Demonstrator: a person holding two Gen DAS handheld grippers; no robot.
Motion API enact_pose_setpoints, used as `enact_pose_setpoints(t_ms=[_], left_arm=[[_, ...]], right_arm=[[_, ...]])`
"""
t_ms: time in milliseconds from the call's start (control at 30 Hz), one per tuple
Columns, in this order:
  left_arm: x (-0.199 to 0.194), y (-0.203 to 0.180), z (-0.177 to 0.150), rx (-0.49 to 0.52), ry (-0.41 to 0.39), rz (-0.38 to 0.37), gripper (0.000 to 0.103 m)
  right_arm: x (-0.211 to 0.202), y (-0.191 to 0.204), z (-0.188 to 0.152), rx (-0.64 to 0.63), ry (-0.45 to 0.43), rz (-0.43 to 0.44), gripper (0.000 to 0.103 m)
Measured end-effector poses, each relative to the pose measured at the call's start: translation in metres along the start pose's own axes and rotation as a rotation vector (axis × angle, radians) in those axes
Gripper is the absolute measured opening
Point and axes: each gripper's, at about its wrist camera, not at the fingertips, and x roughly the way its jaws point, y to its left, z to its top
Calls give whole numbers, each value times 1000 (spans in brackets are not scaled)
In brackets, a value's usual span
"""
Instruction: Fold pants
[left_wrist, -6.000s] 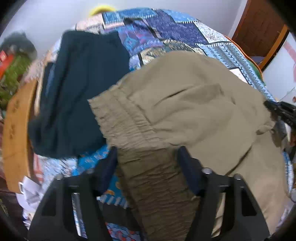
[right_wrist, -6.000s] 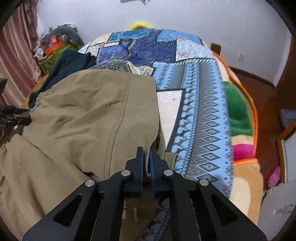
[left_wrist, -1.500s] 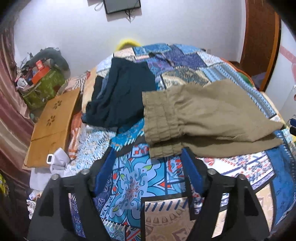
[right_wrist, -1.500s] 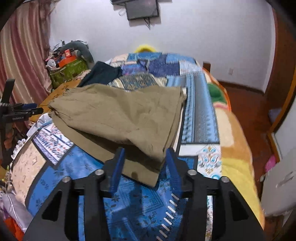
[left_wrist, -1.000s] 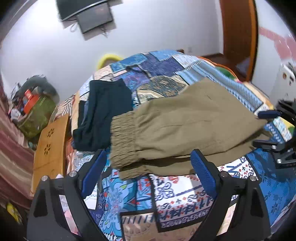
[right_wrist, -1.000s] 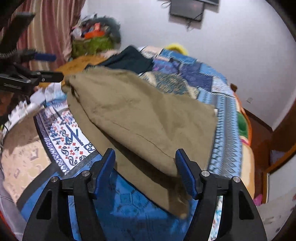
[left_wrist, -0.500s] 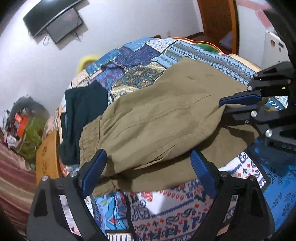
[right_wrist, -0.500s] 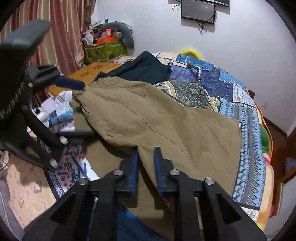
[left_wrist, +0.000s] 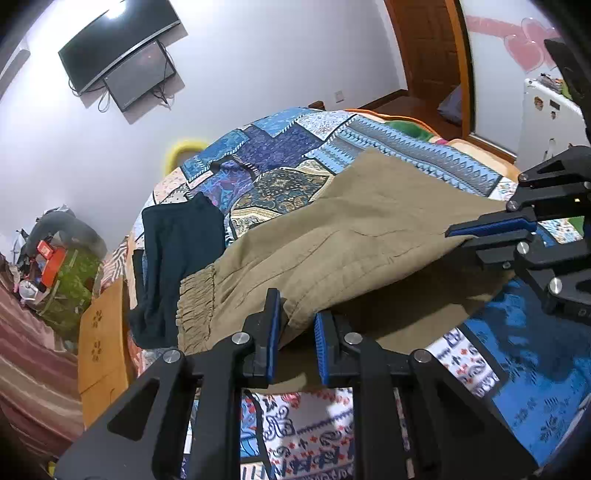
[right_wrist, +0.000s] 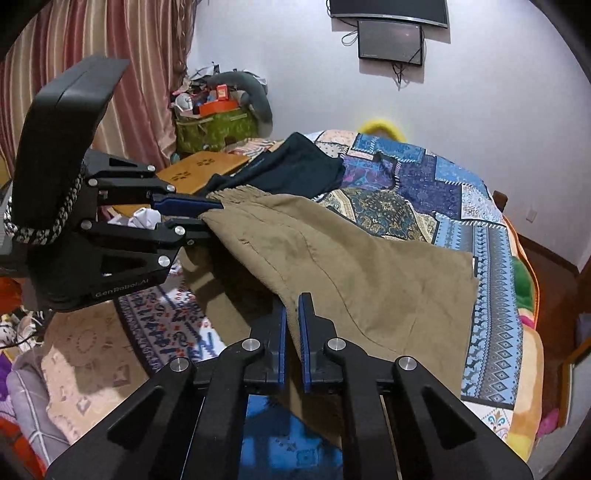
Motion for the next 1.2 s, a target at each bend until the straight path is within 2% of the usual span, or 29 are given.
enact_pose_setpoints(t_ms=[167, 300, 500, 600, 667, 767, 867, 1067, 1133, 1200], left_arm=[[5, -2, -10, -19, 39, -46, 18], [13, -3, -22, -61, 94, -96, 19], [12, -4, -36, -100, 123, -132, 25], [4, 4, -41, -139, 125, -154, 42], [0, 12, -44, -170, 124, -162, 59], [-5, 25, -46, -223, 126, -159, 70], [-10, 45, -43, -287, 112, -147, 77], [-11, 91, -30, -409, 68, -94, 89], [-3, 103, -29, -439, 74, -70, 94], [13, 117, -32, -490, 111, -64, 95]], right_arm=[[2, 3, -7, 15, 13, 7, 6], [16, 5, -19, 36, 64, 25, 6], [28, 6, -30, 59, 107, 37, 9], [24, 6, -29, 83, 113, 38, 13], [20, 6, -28, 90, 116, 45, 22], [11, 6, -23, 107, 95, 65, 32], [1, 6, -15, 116, 48, 64, 40], [-5, -5, 9, 170, -29, 42, 45], [2, -11, 14, 199, -30, 30, 45], [11, -16, 15, 233, -18, 33, 45]])
